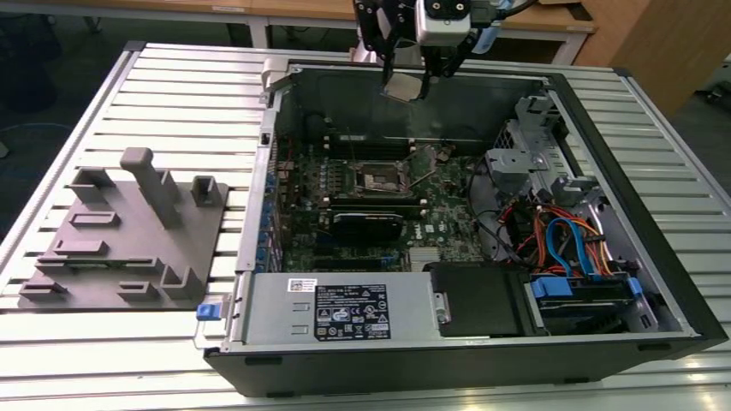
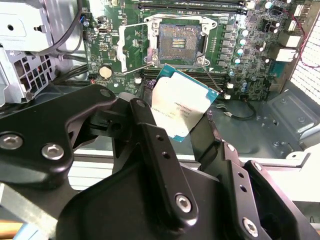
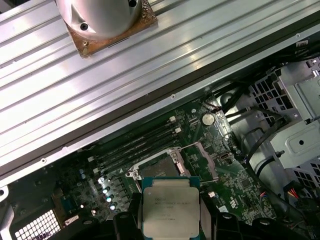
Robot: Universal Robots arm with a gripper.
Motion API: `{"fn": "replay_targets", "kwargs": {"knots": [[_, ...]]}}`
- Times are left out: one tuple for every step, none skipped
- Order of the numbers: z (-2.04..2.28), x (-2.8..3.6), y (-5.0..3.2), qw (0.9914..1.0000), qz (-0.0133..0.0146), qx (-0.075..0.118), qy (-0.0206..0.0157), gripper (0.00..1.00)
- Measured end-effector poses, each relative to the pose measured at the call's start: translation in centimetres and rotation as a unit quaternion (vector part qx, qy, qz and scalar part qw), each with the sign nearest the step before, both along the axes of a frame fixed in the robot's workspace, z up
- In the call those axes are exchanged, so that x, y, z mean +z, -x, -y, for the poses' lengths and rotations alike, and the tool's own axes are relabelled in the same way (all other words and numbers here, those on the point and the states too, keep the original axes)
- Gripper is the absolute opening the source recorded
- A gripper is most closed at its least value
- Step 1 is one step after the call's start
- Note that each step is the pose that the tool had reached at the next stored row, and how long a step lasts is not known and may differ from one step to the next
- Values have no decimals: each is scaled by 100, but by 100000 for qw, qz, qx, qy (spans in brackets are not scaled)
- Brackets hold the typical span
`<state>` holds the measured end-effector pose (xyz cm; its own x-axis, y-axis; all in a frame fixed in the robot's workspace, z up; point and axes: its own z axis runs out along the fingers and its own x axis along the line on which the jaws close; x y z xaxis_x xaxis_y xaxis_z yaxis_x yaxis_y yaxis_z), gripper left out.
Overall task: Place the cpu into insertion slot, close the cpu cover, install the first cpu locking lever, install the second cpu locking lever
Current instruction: 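Place the cpu into insertion slot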
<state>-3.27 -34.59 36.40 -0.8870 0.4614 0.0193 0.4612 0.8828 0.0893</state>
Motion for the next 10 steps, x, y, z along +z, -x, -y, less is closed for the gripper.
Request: {"fn": "replay_targets", "kwargs": {"knots": [[0,0,0,100000,1,0,-1,54],[0,0,0,100000,3,-1,-1,54],[0,0,0,100000,1,-4,0,54],[0,0,0,100000,3,-12,-1,54],[0,0,0,100000,3,-38,-2,54],[0,0,0,100000,3,-93,1,54],[0,0,0,100000,2,-182,-1,54],[0,0,0,100000,1,-289,-2,54],[0,0,0,99999,3,-413,-3,54],[0,0,0,99998,1,-568,-4,54]]}}
